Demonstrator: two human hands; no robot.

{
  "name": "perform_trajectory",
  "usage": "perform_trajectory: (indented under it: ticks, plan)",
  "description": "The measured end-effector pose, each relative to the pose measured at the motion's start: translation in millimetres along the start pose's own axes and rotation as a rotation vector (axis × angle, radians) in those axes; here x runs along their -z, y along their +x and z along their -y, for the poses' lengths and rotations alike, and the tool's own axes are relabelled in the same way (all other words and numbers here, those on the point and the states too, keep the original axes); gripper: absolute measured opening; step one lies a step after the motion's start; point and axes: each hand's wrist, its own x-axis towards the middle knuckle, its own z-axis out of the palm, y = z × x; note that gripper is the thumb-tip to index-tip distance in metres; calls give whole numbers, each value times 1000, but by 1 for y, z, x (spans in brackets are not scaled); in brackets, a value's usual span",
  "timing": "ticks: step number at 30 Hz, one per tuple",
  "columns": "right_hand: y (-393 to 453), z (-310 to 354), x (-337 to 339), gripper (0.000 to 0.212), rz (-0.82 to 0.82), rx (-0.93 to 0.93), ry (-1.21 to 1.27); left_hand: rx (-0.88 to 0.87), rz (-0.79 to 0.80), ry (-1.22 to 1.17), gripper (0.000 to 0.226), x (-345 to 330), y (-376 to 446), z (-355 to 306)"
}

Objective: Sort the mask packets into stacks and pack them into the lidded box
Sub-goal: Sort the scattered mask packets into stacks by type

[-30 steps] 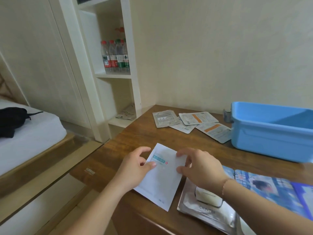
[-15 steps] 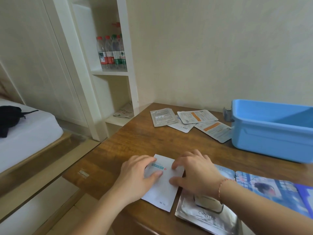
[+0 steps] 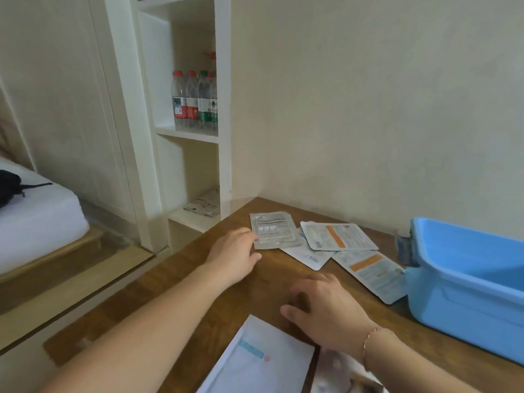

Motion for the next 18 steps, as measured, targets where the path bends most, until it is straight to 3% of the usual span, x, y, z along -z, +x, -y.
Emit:
perform_trajectory:
  ticks: [2,5,11,18]
  plan:
    - [8,-5,1,39,1,-13,21,2,12,52,47,-12,25,3]
    - [13,-14,0,42,-18,-15,37,-61,84,115,20,-24,45,8]
    - [17,-20,-5,41,-43,21,24,-303,-30,312,31,-32,48,18]
    - [23,-13,-2,70,-225,117,-146,-699,-80,152,13,-10,-11,29]
